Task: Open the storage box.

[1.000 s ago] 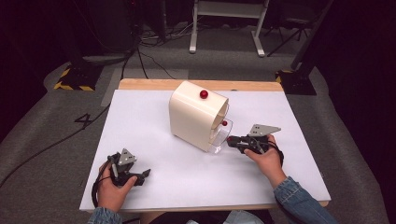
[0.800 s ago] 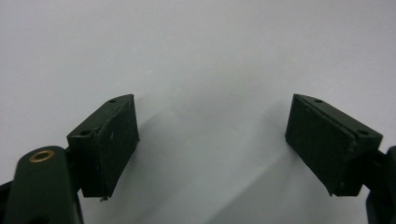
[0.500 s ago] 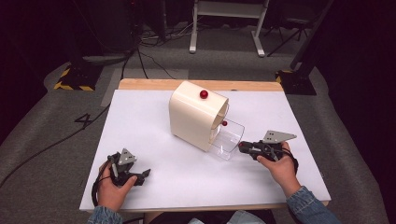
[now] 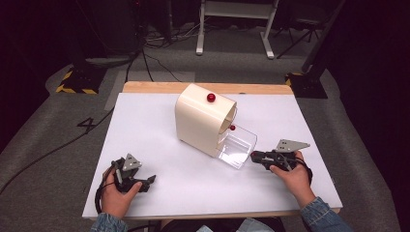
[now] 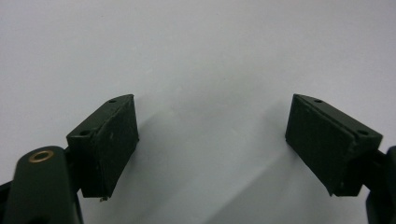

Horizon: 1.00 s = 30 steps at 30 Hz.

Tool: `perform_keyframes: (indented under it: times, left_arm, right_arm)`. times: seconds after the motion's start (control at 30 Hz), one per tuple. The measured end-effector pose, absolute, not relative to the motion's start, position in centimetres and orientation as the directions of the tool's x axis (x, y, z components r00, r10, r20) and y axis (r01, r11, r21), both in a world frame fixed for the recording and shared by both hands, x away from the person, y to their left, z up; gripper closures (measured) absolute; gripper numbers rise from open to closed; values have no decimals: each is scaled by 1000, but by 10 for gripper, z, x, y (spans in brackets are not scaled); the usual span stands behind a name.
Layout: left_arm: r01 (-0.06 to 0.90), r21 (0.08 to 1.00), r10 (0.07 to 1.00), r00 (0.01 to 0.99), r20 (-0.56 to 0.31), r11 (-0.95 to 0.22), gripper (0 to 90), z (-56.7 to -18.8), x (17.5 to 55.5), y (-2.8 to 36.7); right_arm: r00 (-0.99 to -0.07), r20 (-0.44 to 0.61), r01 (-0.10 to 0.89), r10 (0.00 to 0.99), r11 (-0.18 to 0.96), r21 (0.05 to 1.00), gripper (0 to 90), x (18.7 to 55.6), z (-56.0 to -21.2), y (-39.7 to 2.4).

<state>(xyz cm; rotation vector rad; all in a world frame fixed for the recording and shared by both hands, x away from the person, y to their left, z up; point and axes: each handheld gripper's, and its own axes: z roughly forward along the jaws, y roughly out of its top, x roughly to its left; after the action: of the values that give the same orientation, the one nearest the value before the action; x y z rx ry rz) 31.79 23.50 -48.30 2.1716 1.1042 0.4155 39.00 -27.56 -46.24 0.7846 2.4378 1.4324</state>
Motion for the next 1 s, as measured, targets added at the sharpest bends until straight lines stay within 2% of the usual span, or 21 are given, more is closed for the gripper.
perform_keyframes:
  times: [0.43, 0.7, 1.0]
  left_arm:
    - [595, 680, 803, 595, -14, -429, 171, -483, 318, 235]
    - [592, 681, 803, 596, -10, -430, 171, -483, 318, 235]
    - [590, 681, 801, 599, -7, -435, 171, -483, 318, 236]
  right_arm:
    - [-826, 90, 354, 557, 388, 851, 654, 384, -459, -291]
    - [-829, 65, 319, 555, 373, 871, 619, 384, -436, -291]
    - [-852, 32, 258, 522, 365, 895, 615, 396, -407, -270]
